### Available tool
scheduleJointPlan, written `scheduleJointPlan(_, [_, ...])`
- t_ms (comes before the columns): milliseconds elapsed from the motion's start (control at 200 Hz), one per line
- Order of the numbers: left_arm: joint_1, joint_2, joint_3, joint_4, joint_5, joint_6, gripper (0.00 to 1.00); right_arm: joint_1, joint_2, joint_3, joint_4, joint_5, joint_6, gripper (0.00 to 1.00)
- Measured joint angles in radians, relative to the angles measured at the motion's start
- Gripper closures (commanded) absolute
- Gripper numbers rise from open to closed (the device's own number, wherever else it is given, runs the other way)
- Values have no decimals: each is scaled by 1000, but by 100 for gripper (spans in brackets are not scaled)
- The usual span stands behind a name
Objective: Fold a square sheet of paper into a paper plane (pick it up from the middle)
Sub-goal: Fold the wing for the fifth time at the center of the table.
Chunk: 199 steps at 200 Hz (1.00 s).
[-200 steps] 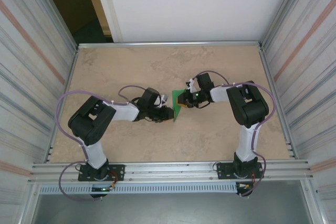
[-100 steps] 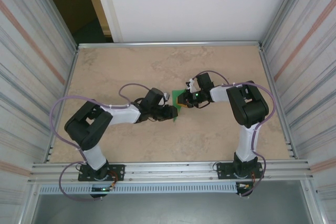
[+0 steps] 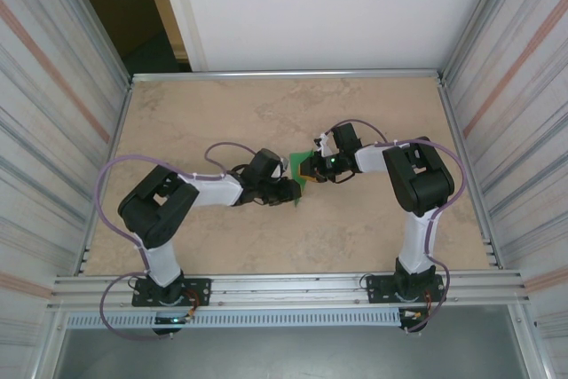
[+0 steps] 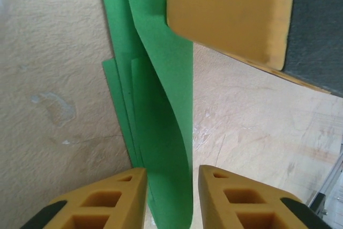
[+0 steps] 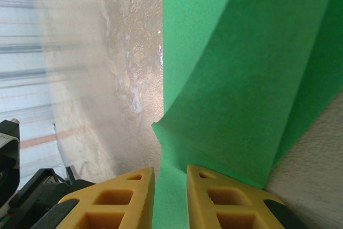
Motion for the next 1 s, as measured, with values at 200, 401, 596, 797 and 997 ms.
scheduleJointPlan(200, [0, -8, 10, -3, 1, 2, 73, 0, 0, 0, 0, 0, 0, 78])
scheduleJointPlan(401, [0, 11, 21, 6, 12, -8, 75, 0, 0, 0, 0, 0, 0, 78])
scheduleJointPlan(596, [-6, 51, 41, 4, 31, -17, 78, 0, 0, 0, 0, 0, 0, 78])
scheduleJointPlan(797, [-6, 63, 50, -13, 34, -31, 81, 0, -2, 0, -1, 0, 0, 78])
scheduleJointPlan(997, [-6, 63, 40, -13, 31, -46, 89, 6, -19, 0, -21, 12, 0, 74])
